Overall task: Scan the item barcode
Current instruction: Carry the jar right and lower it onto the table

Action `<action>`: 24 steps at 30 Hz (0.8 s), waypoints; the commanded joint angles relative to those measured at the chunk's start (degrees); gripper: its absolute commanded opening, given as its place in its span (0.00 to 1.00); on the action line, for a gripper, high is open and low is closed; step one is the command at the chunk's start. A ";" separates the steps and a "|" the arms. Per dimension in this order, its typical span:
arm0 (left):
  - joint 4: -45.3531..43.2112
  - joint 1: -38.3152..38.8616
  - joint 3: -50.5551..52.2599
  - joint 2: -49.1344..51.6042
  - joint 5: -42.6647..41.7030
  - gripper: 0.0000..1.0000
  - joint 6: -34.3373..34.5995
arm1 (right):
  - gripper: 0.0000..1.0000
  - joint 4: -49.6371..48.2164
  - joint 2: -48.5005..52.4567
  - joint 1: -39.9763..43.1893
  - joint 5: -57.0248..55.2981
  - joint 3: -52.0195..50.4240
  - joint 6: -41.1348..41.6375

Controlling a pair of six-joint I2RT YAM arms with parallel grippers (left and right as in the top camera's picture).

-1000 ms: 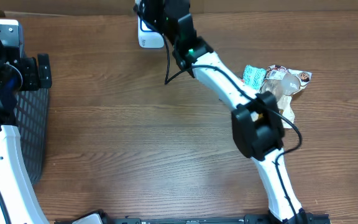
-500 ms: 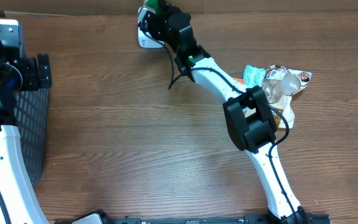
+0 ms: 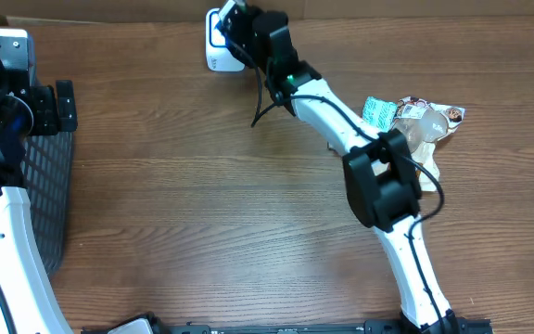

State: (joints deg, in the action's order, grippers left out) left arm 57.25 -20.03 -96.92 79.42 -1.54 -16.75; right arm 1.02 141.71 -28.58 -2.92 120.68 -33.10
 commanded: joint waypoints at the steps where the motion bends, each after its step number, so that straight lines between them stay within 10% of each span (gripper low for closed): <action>1: -0.24 -0.20 -1.16 -0.02 -0.42 0.99 -1.05 | 0.38 10.08 -15.45 -0.33 4.72 1.16 17.64; 15: -0.24 -0.20 -1.16 -0.02 -0.42 1.00 -1.05 | 0.38 70.29 -29.99 1.01 9.75 -0.26 33.31; 24: -0.24 -0.20 -1.16 -0.02 -0.42 0.99 -1.05 | 0.34 64.11 -29.68 1.03 2.05 -17.84 33.33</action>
State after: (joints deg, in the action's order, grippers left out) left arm 57.23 -20.03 -96.92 79.42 -1.54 -16.78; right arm 69.17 112.29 -27.79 1.45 107.63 -0.54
